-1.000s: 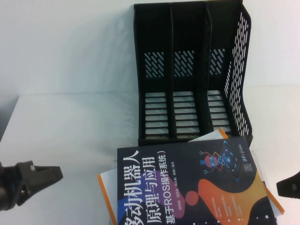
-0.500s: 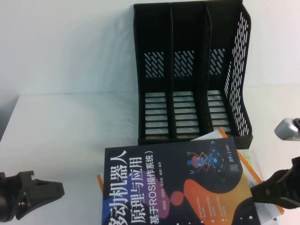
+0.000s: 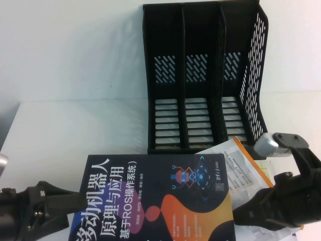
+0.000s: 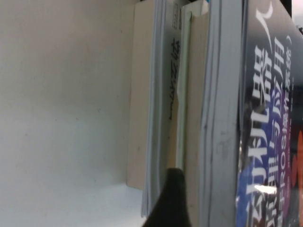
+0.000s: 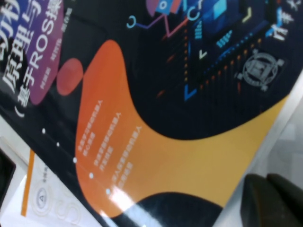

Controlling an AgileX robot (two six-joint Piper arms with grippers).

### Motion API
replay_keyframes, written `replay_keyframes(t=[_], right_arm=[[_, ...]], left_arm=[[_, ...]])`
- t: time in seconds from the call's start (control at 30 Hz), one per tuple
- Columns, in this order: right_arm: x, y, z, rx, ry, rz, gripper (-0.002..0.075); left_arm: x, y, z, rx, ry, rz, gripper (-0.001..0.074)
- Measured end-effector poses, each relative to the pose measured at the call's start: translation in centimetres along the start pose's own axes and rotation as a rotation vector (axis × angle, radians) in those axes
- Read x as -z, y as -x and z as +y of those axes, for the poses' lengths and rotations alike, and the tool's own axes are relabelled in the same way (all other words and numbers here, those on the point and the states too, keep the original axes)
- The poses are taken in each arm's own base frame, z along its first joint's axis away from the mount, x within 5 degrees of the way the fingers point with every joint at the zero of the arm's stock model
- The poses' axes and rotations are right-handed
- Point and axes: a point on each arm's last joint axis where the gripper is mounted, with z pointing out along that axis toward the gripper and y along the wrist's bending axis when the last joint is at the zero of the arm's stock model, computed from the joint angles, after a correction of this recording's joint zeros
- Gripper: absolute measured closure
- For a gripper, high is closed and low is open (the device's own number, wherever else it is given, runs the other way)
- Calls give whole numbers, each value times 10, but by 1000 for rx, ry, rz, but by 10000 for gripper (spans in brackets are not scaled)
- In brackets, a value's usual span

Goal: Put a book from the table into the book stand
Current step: Push book with right arm, then pick up the book with your left arm

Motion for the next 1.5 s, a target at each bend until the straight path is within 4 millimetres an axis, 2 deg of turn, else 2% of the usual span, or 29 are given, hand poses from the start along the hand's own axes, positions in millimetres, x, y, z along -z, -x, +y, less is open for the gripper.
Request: replay_keyframes(t=[0.07, 0.17, 0.67, 0.77, 0.87, 0.93, 0.97, 1.13, 1.27, 1.5], right_arm=[[-2, 3, 3, 15, 7, 8, 729], [-3, 7, 5, 33, 11, 14, 729], [-2, 11, 8, 61, 13, 25, 729], [-2, 11, 8, 61, 13, 25, 729], [-2, 11, 8, 61, 12, 25, 729], [-1, 11, 8, 61, 12, 24, 729], [-1, 11, 8, 61, 12, 24, 729], [-1, 11, 8, 65, 9, 25, 729], [2, 11, 10, 72, 12, 13, 729], [29, 17, 24, 196, -37, -60, 729]], left_arm=[[-5, -1, 1, 2, -7, 34, 132], [-11, 1, 6, 0, -15, 69, 119], [-43, 20, 37, 145, -147, 121, 125], [-43, 20, 38, 151, -146, 124, 216], [-43, 20, 37, 154, -160, 126, 401], [-43, 20, 35, 154, -177, 133, 556], [-43, 20, 35, 155, -184, 135, 596], [-40, 21, 31, 131, -186, 131, 610], [-30, 27, 17, 71, -171, 104, 612], [-1, 40, -29, -31, -154, 14, 622]])
